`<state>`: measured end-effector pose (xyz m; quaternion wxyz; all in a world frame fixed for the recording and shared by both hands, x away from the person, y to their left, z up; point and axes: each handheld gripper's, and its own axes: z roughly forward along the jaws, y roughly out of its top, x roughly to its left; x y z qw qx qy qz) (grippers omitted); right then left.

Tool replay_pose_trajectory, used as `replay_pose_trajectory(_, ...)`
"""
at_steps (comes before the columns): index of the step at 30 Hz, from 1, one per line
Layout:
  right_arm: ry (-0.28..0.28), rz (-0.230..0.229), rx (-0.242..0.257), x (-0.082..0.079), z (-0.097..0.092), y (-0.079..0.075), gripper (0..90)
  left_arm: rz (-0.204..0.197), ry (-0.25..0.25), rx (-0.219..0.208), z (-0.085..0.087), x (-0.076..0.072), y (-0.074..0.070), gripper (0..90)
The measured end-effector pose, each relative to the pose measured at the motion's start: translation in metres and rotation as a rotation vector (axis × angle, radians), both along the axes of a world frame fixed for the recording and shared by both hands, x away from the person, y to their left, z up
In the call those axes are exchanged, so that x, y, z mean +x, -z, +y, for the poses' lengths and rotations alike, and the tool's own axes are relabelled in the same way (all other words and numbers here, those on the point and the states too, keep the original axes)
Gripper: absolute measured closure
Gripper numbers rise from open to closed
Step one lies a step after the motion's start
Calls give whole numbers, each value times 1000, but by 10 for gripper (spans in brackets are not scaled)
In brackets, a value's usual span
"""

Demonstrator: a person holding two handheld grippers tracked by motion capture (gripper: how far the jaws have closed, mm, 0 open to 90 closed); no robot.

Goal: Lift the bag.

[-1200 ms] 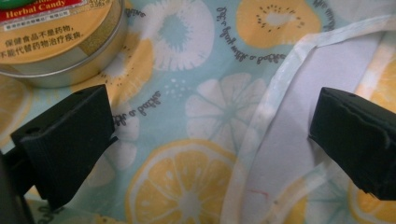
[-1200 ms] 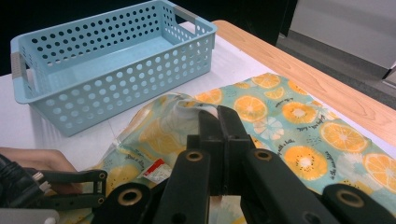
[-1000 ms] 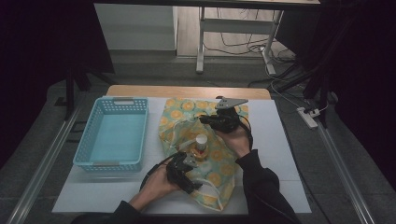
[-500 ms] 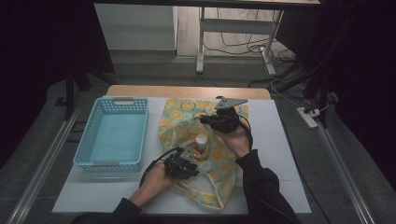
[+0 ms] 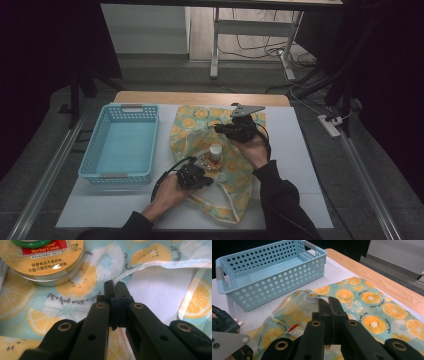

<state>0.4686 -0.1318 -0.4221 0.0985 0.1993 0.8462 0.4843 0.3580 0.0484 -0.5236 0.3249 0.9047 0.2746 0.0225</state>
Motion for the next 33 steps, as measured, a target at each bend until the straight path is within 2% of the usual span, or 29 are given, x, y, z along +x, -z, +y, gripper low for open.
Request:
replay_pose_trajectory(4, 4, 2, 7, 0, -2, -1, 900, -3, -2, -23, 4, 1, -9, 900)
replay_pose_trajectory(7, 1, 9, 16, 0, -2, -2, 900, 9, -18, -58, 8, 3, -14, 900)
replay_pose_trajectory(12, -6, 13, 20, -1, -3, -5, 900, 19, -22, -88, 14, 7, -24, 900)
replay_pose_trajectory(16, -12, 15, 21, -2, -4, -9, 900, 4, -33, -105, 18, 8, -33, 900)
replay_pose_trajectory(24, -21, 19, 13, -4, -5, -14, 900, 55, -63, -148, 28, 17, -55, 900)
replay_pose_trajectory(29, -33, 22, 10, -6, -4, -19, 900, 78, -60, -185, 34, 22, -71, 900)
replay_pose_trajectory(30, -34, 20, 11, -7, -4, -21, 900, 70, -63, -174, 34, 23, -75, 900)
replay_pose_trajectory(33, -38, 14, 10, -8, -3, -26, 900, 63, -68, -175, 36, 26, -83, 900)
